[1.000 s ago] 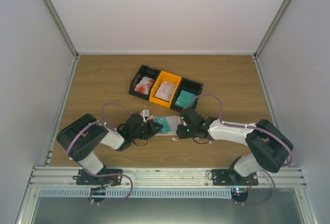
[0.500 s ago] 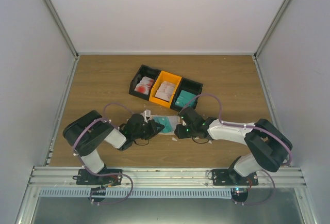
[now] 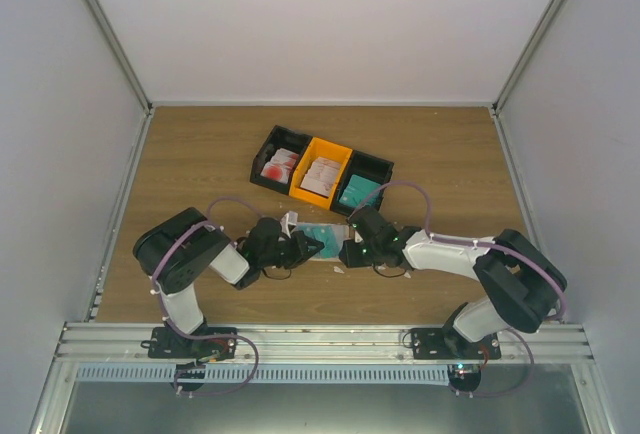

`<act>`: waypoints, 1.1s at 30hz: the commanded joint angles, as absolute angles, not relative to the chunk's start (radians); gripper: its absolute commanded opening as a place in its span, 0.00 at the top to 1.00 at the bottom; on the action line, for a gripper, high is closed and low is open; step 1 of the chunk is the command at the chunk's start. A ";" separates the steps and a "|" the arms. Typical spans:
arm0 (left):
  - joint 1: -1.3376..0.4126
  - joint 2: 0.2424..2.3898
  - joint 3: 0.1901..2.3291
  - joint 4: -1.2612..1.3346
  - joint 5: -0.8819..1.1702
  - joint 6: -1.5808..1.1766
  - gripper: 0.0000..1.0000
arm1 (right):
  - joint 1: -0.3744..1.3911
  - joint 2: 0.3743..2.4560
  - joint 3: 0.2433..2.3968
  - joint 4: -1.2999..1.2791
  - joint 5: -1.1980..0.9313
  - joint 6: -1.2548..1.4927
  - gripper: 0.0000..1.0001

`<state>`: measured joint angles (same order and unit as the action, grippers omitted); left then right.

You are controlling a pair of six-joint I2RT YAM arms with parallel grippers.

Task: Put the credit cards into the card holder
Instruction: Insert the credit card into the card holder.

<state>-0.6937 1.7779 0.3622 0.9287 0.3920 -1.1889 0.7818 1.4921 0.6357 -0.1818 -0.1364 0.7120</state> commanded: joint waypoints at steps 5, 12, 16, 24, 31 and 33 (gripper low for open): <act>-0.671 1.803 0.356 0.970 0.508 -1.152 1.00 | 0.763 1.558 0.627 -0.242 -0.089 0.700 0.80; -0.638 1.793 0.353 0.963 0.542 -1.137 1.00 | 0.760 1.569 0.635 -0.260 -0.057 0.695 0.87; -0.623 1.792 0.342 0.972 0.557 -1.136 1.00 | 0.759 1.574 0.643 -0.267 -0.047 0.691 0.89; -0.592 1.792 0.323 0.983 0.589 -1.123 1.00 | 0.756 1.582 0.647 -0.263 -0.047 0.678 0.92; -0.583 1.824 0.337 0.982 0.635 -1.097 1.00 | 0.755 1.564 0.658 -0.242 -0.086 0.617 0.82; -0.582 1.835 0.343 0.986 0.642 -1.093 1.00 | 0.756 1.588 0.670 -0.261 -0.069 0.603 0.82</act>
